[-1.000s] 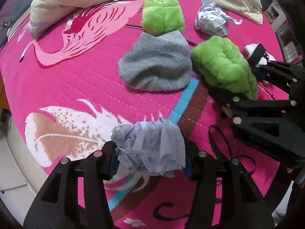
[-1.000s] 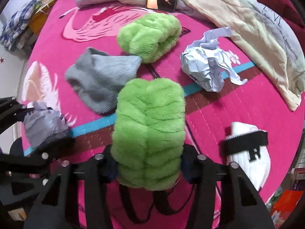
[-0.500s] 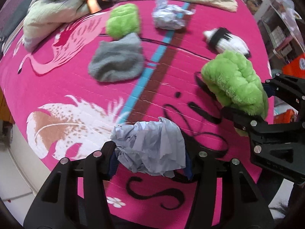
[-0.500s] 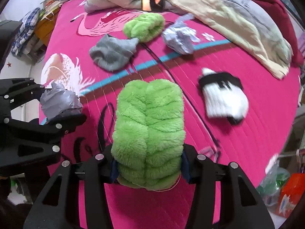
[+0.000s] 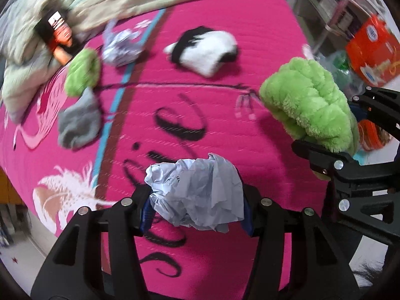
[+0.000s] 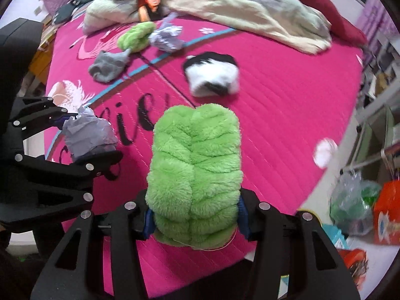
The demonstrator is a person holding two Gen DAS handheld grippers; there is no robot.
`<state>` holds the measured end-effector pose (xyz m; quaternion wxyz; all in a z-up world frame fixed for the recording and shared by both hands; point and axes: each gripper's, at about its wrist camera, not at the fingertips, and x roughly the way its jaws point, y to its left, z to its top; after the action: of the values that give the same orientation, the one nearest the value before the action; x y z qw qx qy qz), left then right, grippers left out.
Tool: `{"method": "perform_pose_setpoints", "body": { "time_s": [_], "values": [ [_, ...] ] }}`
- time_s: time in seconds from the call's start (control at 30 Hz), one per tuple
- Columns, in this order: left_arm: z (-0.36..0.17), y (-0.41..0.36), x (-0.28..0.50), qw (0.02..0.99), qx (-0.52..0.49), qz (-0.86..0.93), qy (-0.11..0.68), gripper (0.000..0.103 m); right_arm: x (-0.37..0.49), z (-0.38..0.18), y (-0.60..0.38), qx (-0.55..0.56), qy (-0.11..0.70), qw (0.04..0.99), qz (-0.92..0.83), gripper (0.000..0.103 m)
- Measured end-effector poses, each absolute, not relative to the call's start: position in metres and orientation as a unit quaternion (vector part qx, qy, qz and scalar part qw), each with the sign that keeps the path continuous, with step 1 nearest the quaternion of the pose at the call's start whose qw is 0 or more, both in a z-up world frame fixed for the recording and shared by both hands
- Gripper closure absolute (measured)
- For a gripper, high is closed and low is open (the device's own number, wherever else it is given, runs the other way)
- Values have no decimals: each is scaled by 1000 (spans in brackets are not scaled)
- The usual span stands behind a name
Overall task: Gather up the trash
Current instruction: 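Carry the paper and green sock with both grippers over the black bin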
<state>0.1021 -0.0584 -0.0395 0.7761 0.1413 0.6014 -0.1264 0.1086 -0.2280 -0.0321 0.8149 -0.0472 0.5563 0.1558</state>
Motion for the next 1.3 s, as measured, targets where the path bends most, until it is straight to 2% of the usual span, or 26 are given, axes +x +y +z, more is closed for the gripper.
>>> {"method": "perform_pose_setpoints", "body": {
  "time_s": [0.5, 1.3],
  "values": [
    [-42, -155, 98, 761, 215, -188, 583, 51, 67, -38, -326, 21, 553, 829, 81, 55],
    [-76, -327, 74, 713, 291, -290, 568, 50, -14, -64, -467, 109, 550, 827, -44, 56]
  ]
}}
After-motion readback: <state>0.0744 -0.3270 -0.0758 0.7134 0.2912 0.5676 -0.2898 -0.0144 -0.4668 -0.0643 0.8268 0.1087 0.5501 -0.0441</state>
